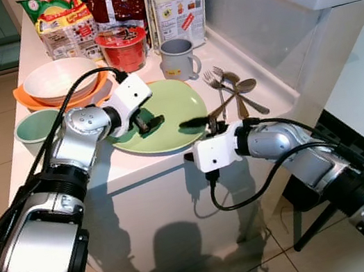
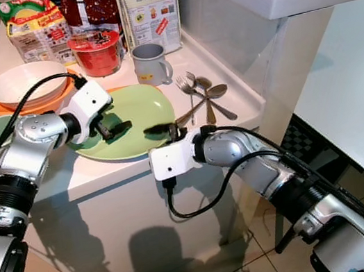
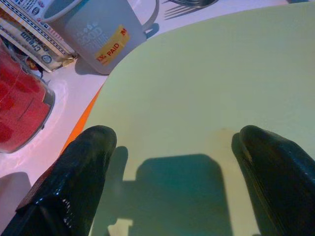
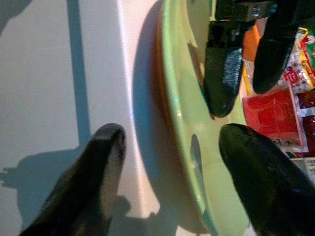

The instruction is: Setting the table

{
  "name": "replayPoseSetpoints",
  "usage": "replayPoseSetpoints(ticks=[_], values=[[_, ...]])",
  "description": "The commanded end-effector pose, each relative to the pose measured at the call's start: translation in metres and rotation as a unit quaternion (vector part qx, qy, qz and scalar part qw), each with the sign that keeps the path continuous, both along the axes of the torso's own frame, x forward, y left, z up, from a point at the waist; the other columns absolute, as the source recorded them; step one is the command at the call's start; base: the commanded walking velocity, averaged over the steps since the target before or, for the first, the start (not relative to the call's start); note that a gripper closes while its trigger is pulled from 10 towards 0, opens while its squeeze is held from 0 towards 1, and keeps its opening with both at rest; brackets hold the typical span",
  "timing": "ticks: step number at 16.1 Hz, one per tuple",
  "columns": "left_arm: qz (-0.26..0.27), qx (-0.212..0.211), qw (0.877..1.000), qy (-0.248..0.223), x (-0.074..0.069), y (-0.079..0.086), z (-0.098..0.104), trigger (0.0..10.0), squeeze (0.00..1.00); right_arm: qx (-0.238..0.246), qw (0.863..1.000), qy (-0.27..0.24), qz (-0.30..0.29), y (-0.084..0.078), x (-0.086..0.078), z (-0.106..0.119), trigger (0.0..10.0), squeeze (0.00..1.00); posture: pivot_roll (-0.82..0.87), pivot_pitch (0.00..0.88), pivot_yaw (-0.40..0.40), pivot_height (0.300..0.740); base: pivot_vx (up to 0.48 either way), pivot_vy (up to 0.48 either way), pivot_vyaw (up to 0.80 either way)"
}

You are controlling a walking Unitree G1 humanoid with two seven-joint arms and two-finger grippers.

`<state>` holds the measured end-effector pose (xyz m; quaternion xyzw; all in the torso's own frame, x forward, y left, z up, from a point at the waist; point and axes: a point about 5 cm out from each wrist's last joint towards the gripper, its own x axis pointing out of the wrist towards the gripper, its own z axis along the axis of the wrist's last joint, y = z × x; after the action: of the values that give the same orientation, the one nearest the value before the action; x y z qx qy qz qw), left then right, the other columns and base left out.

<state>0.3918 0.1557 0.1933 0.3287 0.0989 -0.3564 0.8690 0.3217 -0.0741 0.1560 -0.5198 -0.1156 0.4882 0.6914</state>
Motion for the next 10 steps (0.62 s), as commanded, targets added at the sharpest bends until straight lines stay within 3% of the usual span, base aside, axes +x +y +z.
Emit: replayPoseSetpoints(ticks=[1, 10], values=[[-0.015, 0.02, 0.999, 0.023, -0.0025, -0.0031, -0.0088, 10.0, 0.0, -0.008, 1.0, -0.012, 0.003, 0.0005, 0.004, 0.0059, 0.0, 0.0, 0.04, 0.0, -0.025, 0.74, 0.0, 0.0, 0.0], [-0.022, 0.023, 0.999, 0.025, -0.0041, -0.004, -0.0098, 10.0, 0.0, -0.021, 1.0, -0.006, 0.004, -0.0039, 0.0062, 0.0016, 0.0, 0.0, 0.03, 0.0, -0.027, 0.74, 0.0, 0.0, 0.0]])
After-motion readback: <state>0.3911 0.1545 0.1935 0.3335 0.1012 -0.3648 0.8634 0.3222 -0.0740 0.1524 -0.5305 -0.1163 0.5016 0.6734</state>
